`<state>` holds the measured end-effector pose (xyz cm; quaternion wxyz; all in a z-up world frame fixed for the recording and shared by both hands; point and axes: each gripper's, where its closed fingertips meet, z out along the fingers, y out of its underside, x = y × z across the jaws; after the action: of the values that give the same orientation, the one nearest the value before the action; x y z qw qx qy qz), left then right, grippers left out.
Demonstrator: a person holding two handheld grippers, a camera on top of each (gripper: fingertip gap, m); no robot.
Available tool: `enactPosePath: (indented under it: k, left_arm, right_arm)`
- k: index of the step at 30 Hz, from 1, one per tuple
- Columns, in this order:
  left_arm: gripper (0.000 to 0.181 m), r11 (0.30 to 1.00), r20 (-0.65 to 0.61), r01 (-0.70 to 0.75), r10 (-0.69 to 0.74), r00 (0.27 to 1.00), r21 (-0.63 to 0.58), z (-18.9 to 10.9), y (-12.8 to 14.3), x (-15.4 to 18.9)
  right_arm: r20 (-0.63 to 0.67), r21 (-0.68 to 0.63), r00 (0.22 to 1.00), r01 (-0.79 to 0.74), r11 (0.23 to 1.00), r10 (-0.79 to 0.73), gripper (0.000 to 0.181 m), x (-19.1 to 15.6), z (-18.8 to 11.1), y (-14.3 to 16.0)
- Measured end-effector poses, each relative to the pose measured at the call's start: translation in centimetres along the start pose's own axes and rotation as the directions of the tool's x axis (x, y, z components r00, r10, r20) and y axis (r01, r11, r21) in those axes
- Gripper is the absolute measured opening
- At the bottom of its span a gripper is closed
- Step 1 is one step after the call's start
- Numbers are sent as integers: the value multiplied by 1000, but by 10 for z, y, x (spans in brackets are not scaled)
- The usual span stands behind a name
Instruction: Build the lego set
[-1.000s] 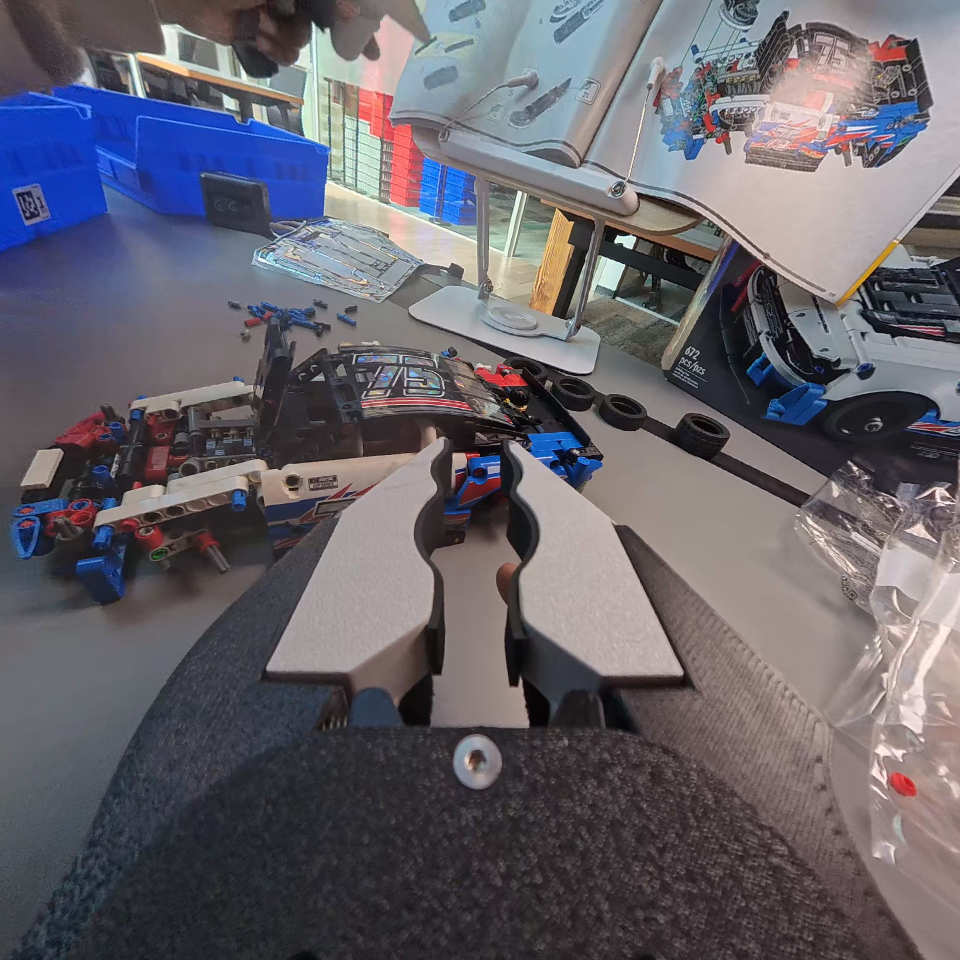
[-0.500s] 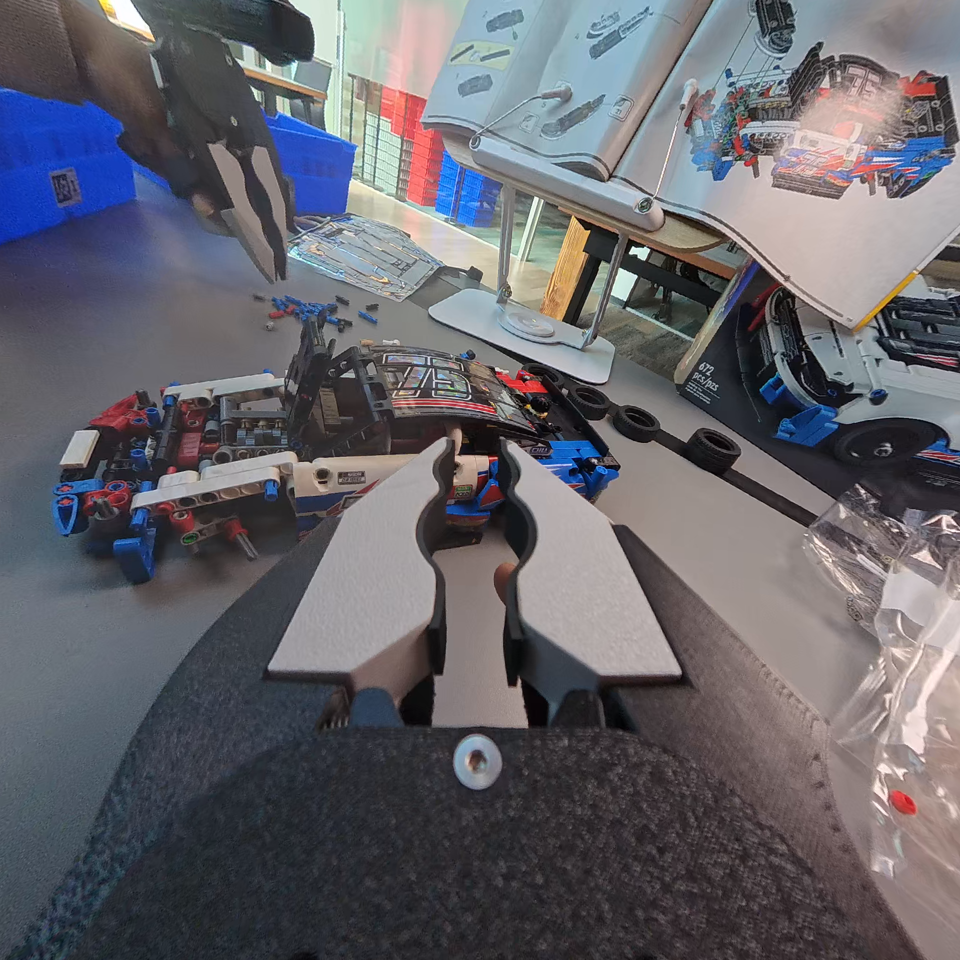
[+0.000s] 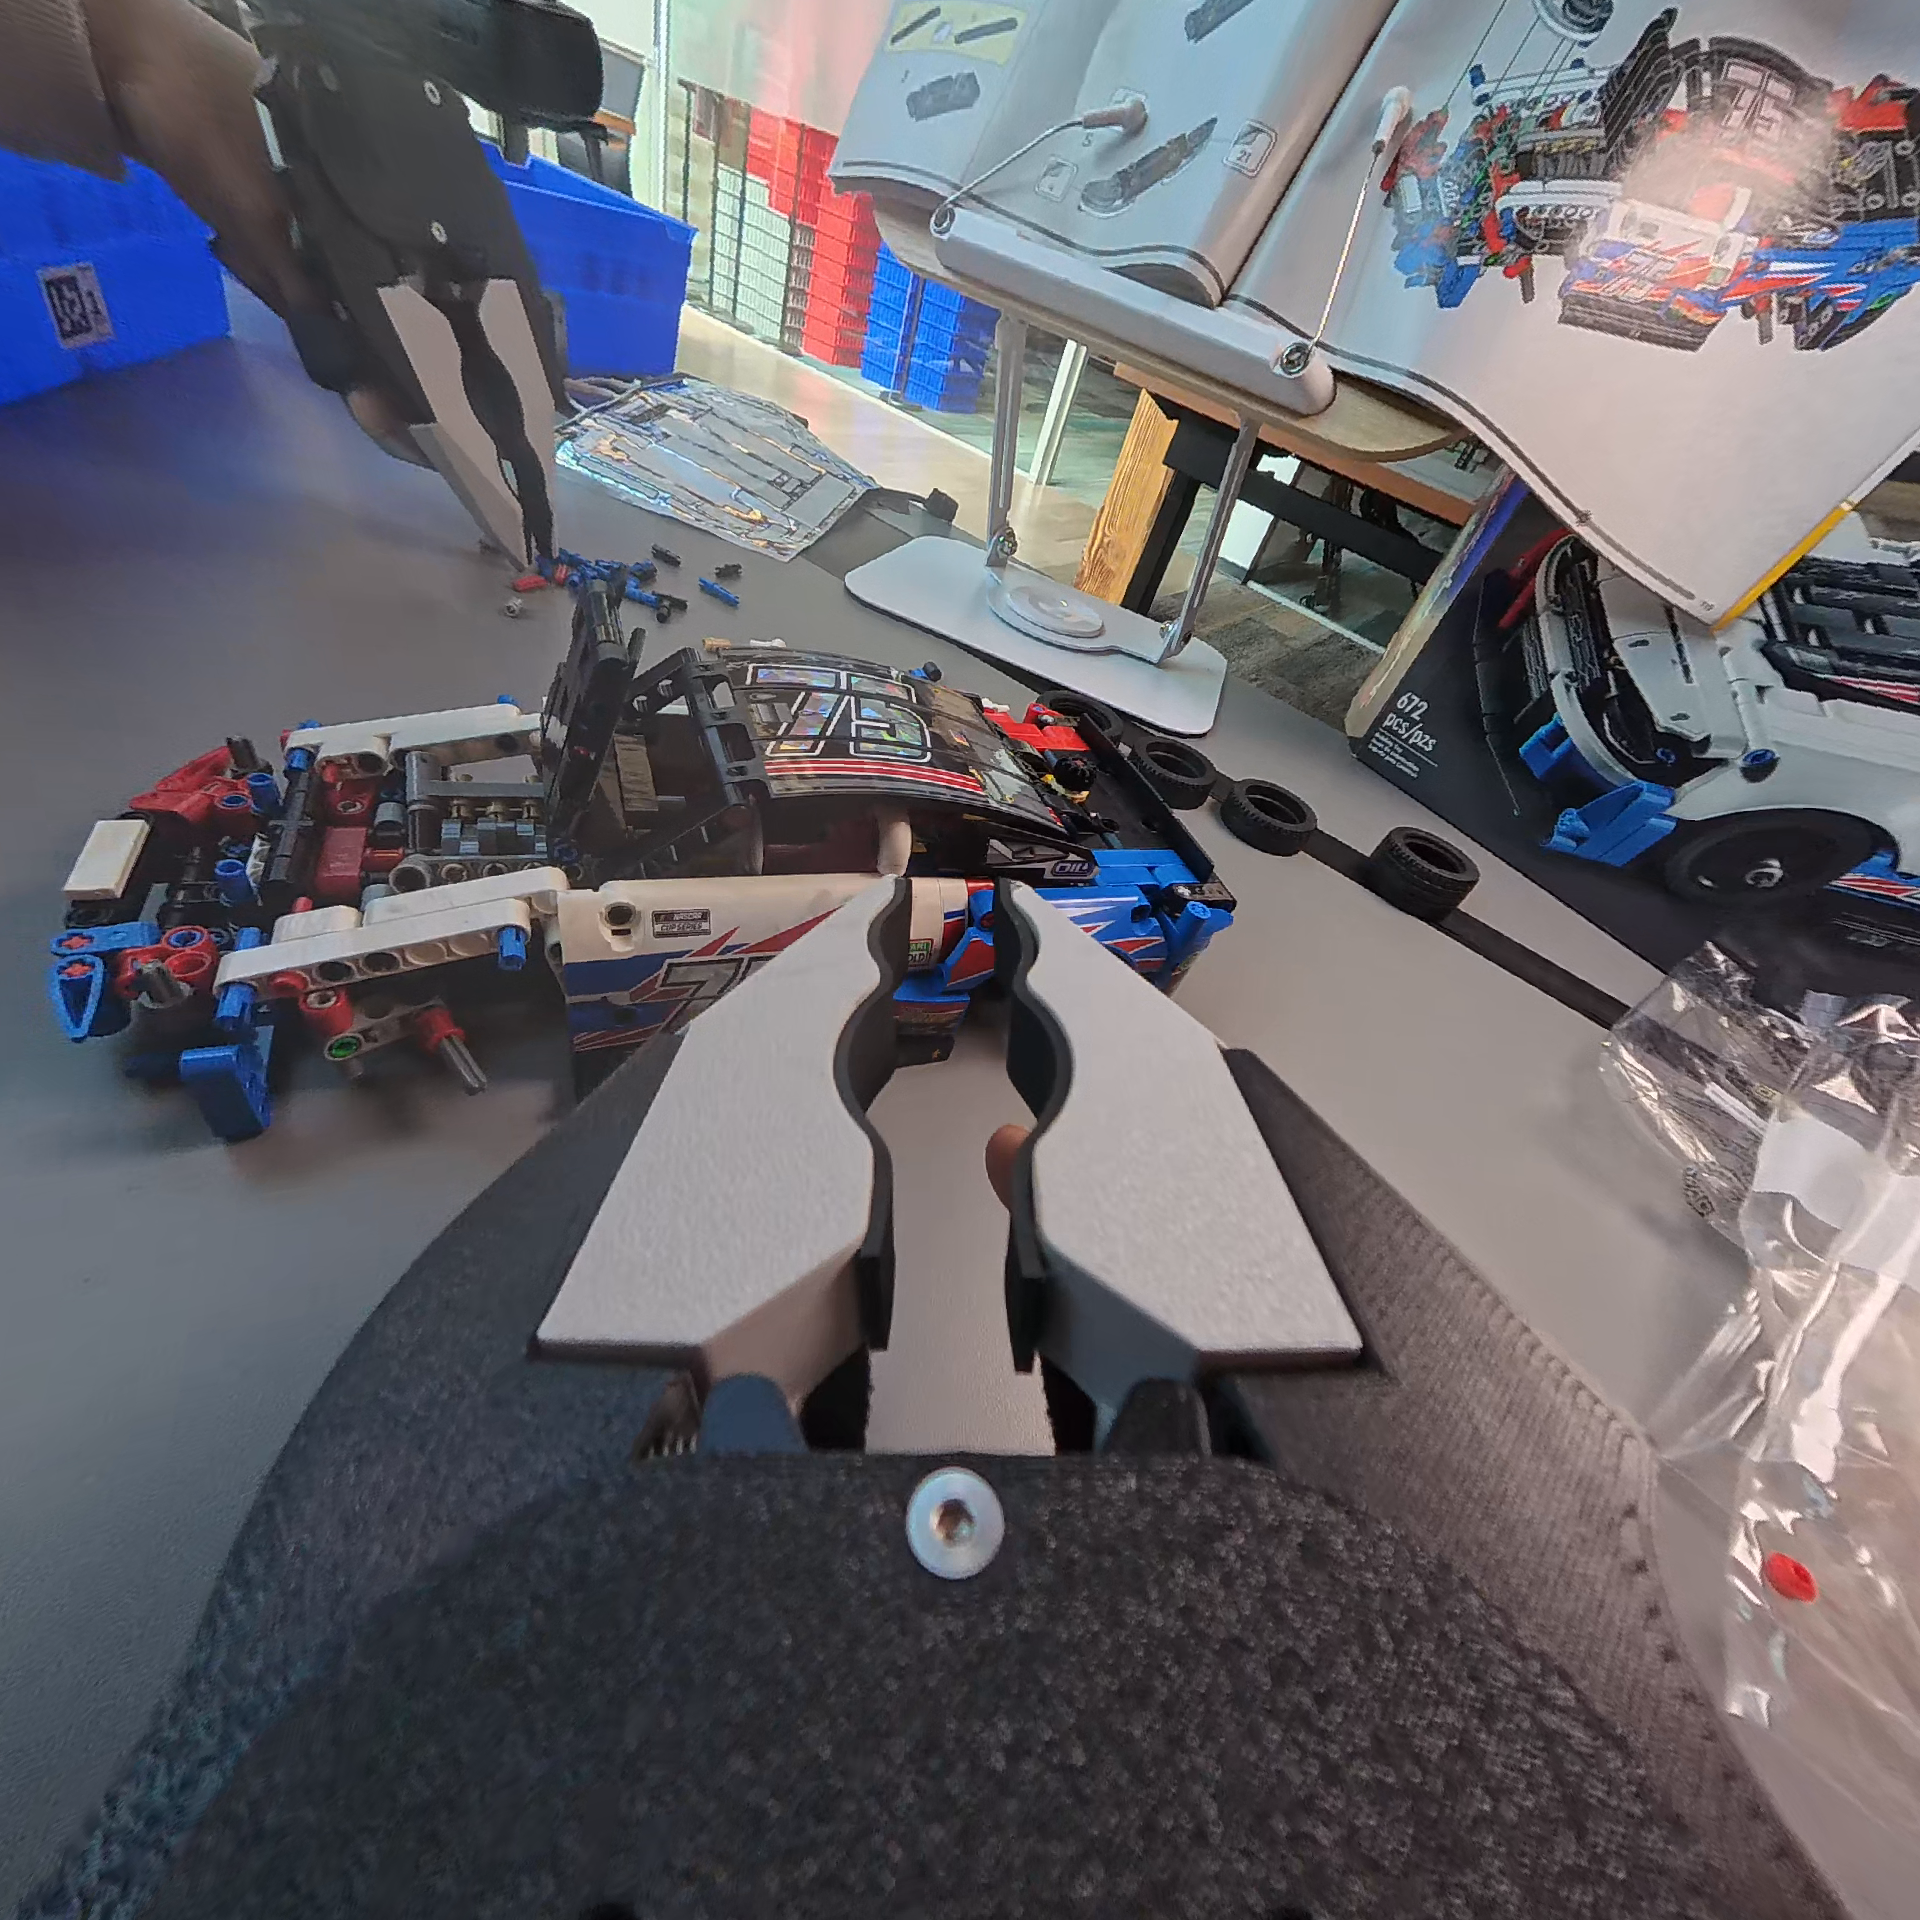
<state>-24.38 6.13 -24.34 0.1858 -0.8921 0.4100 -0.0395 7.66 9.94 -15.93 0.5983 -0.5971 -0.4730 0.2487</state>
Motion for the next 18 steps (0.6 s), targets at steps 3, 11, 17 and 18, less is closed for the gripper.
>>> enactPosePath:
  k: [3, 11, 17, 18]
  left_arm:
    - [8, 1000, 5, -13, 13, 1000, 11, 0, -2, 0]
    - [3, 1000, -20, -17, 17, 1000, 19, 3, -6, 4]
    - [2, 1000, -27, 17, -16, 999, 4, 3, -5, 6]
    - [2, 1000, -12, 17, -17, 1000, -5, 2, -5, 5]
  right_arm:
    - [2, -3, 1000, -4, 1000, 4, 12, 0, 0, 1]
    - [11, -12, 1000, 3, 1000, -2, 12, -2, 1, 3]
    - [8, -16, 1000, 6, 1000, -5, 12, -2, 1, 4]
    - [6, -17, 1000, 6, 1000, -6, 12, -1, 1, 4]
